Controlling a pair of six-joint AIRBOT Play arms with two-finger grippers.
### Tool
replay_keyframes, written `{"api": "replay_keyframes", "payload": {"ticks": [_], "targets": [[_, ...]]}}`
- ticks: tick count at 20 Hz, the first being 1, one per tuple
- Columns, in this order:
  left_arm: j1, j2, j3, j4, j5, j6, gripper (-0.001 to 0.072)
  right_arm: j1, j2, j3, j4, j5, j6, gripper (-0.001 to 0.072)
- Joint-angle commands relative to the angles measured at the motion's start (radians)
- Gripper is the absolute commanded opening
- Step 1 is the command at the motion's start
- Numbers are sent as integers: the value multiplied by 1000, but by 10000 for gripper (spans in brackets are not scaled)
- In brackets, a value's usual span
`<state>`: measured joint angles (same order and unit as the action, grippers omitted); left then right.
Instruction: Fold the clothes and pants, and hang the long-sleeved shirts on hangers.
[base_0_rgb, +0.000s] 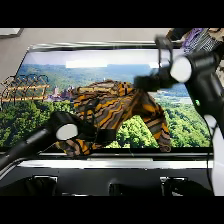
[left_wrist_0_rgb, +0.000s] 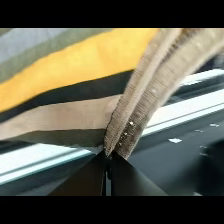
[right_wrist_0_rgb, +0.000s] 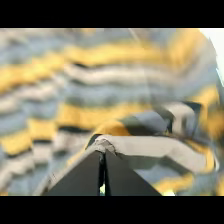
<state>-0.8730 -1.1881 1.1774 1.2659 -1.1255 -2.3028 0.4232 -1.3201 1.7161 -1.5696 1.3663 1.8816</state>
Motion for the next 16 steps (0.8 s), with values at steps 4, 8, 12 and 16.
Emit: {"api": "replay_keyframes", "payload": {"ticks": [4,8,12,16], "targets": [[-53,89,-2,-21,17,-153,15,136,-204,377,-46,81,-77,27],[-103,-63,-2,-77,149,-166,15,121,-203,256,-103,111,-103,28],[-84,-243,-1,-254,310,-80,16,44,-204,63,-97,22,-101,28],[-58,-364,-1,-323,359,34,16,-48,-206,-150,-29,-139,-56,28]]}}
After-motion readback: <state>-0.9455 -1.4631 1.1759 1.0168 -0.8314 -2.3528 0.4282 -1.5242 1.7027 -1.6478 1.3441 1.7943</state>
